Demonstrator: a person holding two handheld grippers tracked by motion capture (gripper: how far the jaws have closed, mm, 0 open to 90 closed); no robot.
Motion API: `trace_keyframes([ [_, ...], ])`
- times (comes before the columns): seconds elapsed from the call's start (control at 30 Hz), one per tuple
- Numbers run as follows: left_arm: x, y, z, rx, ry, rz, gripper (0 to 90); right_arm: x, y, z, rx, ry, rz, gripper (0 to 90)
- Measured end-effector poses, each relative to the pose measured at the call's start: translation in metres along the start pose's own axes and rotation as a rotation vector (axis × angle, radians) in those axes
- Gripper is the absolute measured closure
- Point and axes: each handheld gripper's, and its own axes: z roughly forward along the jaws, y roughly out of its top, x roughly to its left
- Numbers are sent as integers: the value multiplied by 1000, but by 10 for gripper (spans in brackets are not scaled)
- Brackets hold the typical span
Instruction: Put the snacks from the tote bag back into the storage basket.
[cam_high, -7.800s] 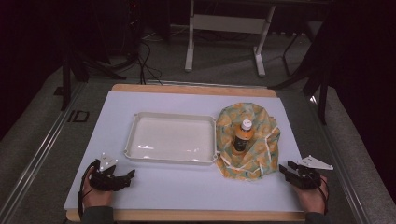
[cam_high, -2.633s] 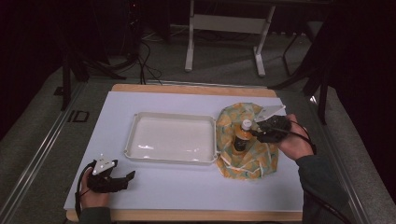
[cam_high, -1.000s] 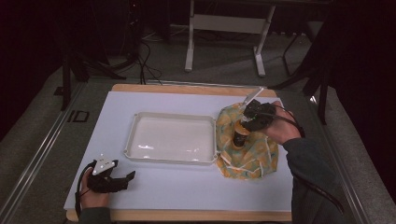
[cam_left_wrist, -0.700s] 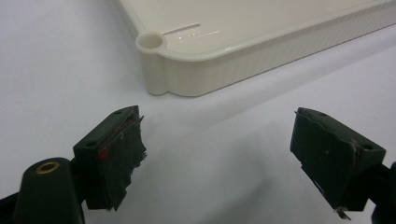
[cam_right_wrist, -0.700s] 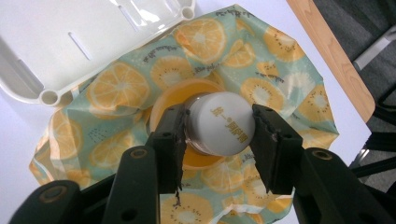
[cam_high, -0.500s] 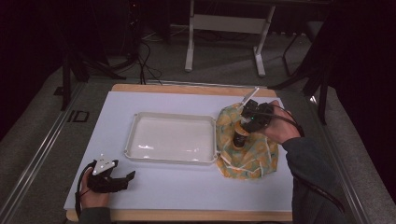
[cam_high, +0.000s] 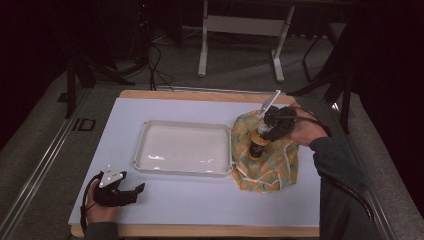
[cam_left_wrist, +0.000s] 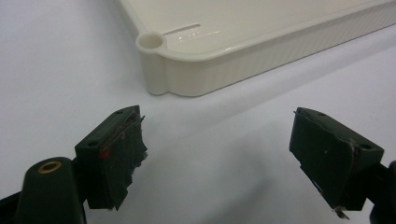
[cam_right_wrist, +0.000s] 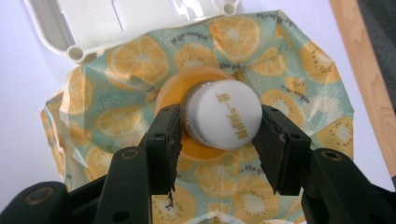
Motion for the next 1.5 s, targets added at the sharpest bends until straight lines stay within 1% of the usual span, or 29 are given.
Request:
trace_keyframes([
  [0.07, 0, 0, 0, -1, 0, -1, 179, -2, 2, 1, 10, 23, 2, 516],
  [0.13, 0, 0, 0, -1, 1, -1, 180, -5, 4, 1, 0, 38, 1, 510],
  [0.23, 0, 0, 0, -1, 2, 1, 184, -9, 7, 3, -3, 68, 13, 498],
  [0.4, -1, 0, 0, -5, 0, 2, 184, -14, 11, 6, 5, 104, 36, 532],
  [0.5, -1, 0, 0, -6, 1, 2, 184, -16, 13, 7, 21, 113, 44, 539],
  [0.6, -1, 0, 0, -8, 2, 3, 184, -18, 14, 6, 24, 117, 49, 551],
  [0.63, -1, 0, 0, -7, 2, 4, 184, -18, 15, 5, 28, 121, 67, 565],
  [0.73, -1, 0, 0, -5, 2, 8, 184, -17, 15, 4, 22, 127, 87, 585],
  [0.87, -1, 0, 0, -4, 5, 13, 184, -14, 15, 2, 46, 111, 114, 587],
  [0.97, -2, 0, 0, -3, 8, 16, 185, -13, 14, 1, 55, 101, 129, 588],
  [1.1, -2, 0, 0, -2, 9, 18, 186, -11, 12, -1, 66, 88, 130, 588],
  [1.2, -2, 0, 0, -1, 9, 20, 186, -10, 10, -2, 82, 79, 116, 588],
  [1.27, -2, 0, 0, -1, 9, 21, 186, -9, 10, -3, 86, 74, 114, 588],
  [1.4, -2, 0, 0, 0, 9, 22, 186, -9, 9, -4, 90, 70, 115, 589],
  [1.5, -2, 0, 0, 0, 10, 22, 186, -9, 8, -7, 89, 68, 129, 589],
])
